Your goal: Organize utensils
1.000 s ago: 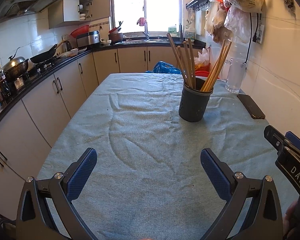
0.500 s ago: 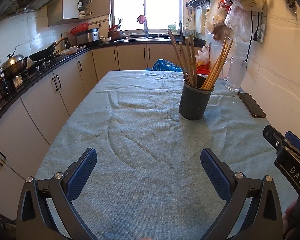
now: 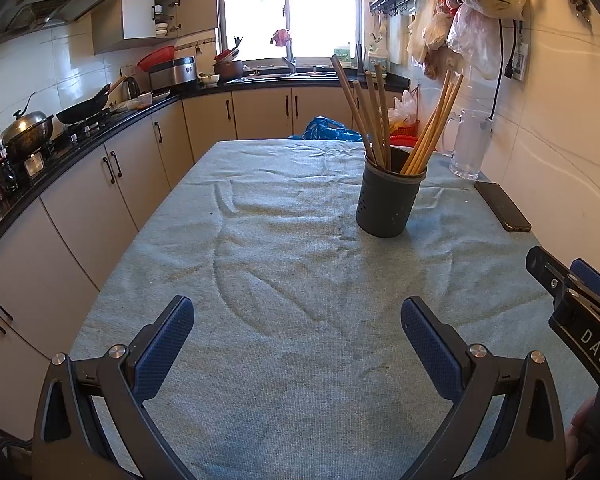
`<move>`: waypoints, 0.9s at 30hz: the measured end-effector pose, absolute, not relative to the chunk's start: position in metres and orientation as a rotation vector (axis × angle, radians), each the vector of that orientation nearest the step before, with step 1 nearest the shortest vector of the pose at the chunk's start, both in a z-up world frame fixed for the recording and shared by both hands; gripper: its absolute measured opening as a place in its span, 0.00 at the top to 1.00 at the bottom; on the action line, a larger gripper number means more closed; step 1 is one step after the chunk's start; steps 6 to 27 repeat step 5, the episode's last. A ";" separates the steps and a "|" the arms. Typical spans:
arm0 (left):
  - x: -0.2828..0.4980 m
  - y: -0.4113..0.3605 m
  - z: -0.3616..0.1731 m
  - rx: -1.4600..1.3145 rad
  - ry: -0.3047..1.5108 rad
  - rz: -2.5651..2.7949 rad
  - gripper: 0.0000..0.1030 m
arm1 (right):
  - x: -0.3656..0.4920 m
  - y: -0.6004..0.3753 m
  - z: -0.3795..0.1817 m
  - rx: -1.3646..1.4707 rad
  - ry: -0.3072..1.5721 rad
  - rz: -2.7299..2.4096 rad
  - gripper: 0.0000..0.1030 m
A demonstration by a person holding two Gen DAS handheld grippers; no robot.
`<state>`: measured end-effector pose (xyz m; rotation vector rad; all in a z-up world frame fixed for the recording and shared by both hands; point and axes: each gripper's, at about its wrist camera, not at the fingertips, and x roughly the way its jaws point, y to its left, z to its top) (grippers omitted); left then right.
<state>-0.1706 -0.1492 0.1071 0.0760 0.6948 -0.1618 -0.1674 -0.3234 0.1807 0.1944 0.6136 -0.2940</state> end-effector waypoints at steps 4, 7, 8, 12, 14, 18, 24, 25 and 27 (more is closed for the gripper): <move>-0.170 -0.149 0.107 0.077 0.696 -0.156 0.00 | -0.166 -0.322 0.179 0.186 0.624 -0.288 0.25; -0.169 -0.149 0.107 0.076 0.697 -0.155 0.00 | -0.165 -0.323 0.179 0.188 0.627 -0.285 0.25; -0.169 -0.149 0.107 0.076 0.697 -0.155 0.00 | -0.165 -0.323 0.179 0.188 0.627 -0.285 0.25; -0.169 -0.149 0.107 0.076 0.697 -0.155 0.00 | -0.165 -0.323 0.179 0.188 0.627 -0.285 0.25; -0.169 -0.149 0.107 0.076 0.697 -0.155 0.00 | -0.165 -0.323 0.179 0.188 0.627 -0.285 0.25; -0.169 -0.149 0.107 0.076 0.697 -0.155 0.00 | -0.165 -0.323 0.179 0.188 0.627 -0.285 0.25; -0.169 -0.149 0.107 0.076 0.697 -0.155 0.00 | -0.165 -0.323 0.179 0.188 0.627 -0.285 0.25; -0.169 -0.149 0.107 0.076 0.697 -0.155 0.00 | -0.165 -0.323 0.179 0.188 0.627 -0.285 0.25; -0.169 -0.149 0.107 0.076 0.697 -0.155 0.00 | -0.165 -0.323 0.179 0.188 0.627 -0.285 0.25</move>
